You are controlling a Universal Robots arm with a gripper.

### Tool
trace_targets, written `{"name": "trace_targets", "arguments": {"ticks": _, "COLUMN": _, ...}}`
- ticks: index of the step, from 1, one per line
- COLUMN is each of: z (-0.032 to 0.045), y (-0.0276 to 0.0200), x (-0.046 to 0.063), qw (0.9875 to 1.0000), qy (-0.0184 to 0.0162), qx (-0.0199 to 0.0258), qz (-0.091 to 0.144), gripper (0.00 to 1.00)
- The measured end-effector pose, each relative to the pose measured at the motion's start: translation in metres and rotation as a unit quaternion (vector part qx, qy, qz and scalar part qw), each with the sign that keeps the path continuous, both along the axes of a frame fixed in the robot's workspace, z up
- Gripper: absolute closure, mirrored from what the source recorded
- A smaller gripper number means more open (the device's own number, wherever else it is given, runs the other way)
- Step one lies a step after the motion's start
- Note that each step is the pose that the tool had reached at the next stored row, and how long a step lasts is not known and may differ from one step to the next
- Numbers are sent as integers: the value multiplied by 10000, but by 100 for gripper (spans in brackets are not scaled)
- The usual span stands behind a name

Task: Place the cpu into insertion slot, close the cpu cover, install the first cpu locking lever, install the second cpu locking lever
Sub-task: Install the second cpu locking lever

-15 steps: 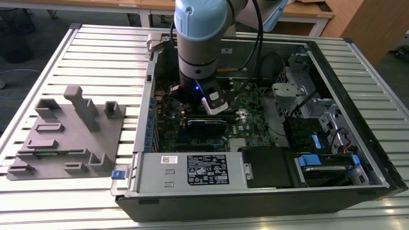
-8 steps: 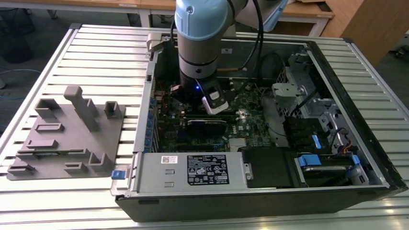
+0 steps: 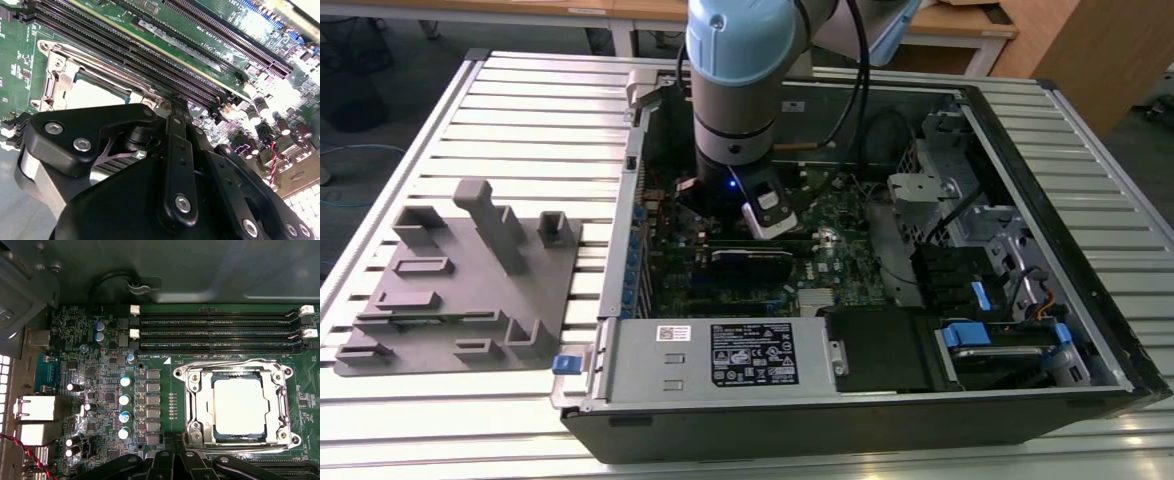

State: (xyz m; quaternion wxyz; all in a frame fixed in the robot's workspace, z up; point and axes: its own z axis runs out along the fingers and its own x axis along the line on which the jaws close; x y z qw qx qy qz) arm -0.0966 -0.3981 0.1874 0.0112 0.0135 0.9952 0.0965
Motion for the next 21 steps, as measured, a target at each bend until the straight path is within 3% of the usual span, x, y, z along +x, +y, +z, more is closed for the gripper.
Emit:
{"name": "trace_targets", "arguments": {"ticks": 4, "z": 8, "y": 1, "x": -2, "qw": 10000, "qy": 6, "qx": -9, "qz": 0, "gripper": 89}}
{"name": "trace_targets", "arguments": {"ticks": 13, "z": 49, "y": 8, "x": 3, "qw": 10000, "qy": -10, "qx": 16, "qz": 0, "gripper": 89}}
{"name": "trace_targets", "arguments": {"ticks": 17, "z": 125, "y": 7, "x": 1, "qw": 10000, "qy": -7, "qx": 11, "qz": 0, "gripper": 89}}
{"name": "trace_targets", "arguments": {"ticks": 21, "z": 126, "y": 7, "x": 1, "qw": 10000, "qy": -11, "qx": -13, "qz": 0, "gripper": 89}}
